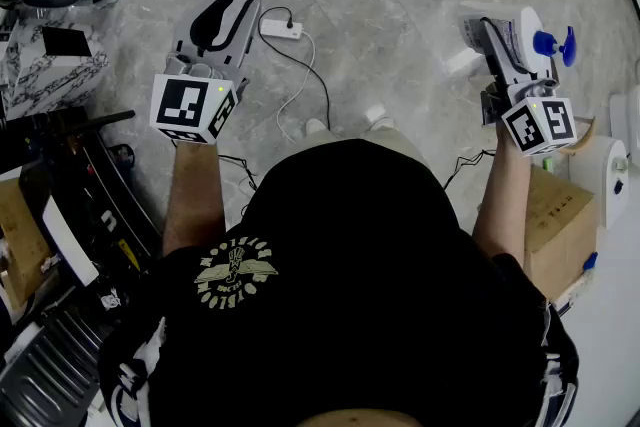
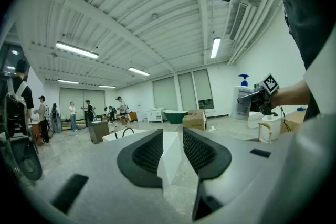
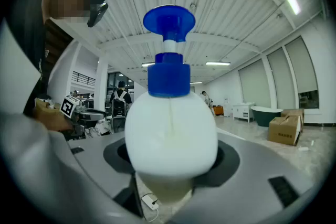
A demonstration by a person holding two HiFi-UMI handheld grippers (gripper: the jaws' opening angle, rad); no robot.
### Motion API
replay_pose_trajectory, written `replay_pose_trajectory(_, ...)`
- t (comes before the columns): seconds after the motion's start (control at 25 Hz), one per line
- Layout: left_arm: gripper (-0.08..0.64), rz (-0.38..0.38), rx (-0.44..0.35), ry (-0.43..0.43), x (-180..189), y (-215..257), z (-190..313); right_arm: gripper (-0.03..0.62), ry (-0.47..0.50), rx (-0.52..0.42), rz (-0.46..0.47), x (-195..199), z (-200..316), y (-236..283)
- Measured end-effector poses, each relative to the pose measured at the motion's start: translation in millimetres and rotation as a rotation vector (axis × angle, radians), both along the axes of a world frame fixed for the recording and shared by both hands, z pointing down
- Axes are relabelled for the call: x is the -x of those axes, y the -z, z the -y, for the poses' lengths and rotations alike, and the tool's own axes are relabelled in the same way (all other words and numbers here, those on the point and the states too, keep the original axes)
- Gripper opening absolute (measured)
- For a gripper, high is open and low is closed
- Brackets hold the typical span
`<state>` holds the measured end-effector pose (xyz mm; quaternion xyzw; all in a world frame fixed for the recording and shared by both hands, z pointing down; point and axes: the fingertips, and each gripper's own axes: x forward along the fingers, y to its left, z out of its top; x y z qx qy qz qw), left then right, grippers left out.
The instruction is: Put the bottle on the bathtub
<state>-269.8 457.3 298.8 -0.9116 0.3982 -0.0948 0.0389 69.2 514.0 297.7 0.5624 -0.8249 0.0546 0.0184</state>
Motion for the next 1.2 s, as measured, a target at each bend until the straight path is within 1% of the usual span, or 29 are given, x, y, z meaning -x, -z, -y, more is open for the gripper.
replay_pose_trajectory(0.12, 0.118, 0.007, 0.002, -0.004, 16, -1, 8, 0.261, -0.018, 0.002, -0.008, 16, 2, 1)
replay_pose_trajectory(0.24, 0.118, 0.007, 0.001, -0.021, 20, -2, 14, 0.261, -0.027, 0.009, -0.008, 25, 4, -1)
replay_pose_trajectory(0.36, 0.117, 0.01, 0.003, -0.039, 12, -5, 24, 0.261, -0.032, 0.018, -0.022, 22, 10, -4)
replay_pose_trajectory(0.52, 0.117, 0.013, 0.007, -0.044, -5, -6, 42, 0.261, -0.038, 0.016, -0.007, 8, 27, -7)
replay_pose_trajectory(0.68, 0.116, 0.021, 0.007, -0.026, -26, -8, 77, 0.261, -0.037, -0.002, -0.023, -17, 59, -13)
replay_pose_trajectory(0.8, 0.11, 0.009, 0.017, 0.01, -40, -9, 109, 0.261, -0.026, -0.004, -0.002, -40, 94, -22)
replay_pose_trajectory(1.0, 0.107, 0.011, 0.003, 0.079, -70, 4, 163, 0.261, 0.027, -0.021, 0.027, -78, 156, -17)
replay_pose_trajectory(1.12, 0.106, 0.024, -0.012, 0.121, -94, 9, 193, 0.261, 0.062, -0.033, 0.026, -110, 190, -13)
replay_pose_trajectory(1.2, 0.104, 0.025, -0.007, 0.15, -107, 8, 211, 0.261, 0.076, -0.043, 0.033, -133, 210, -13)
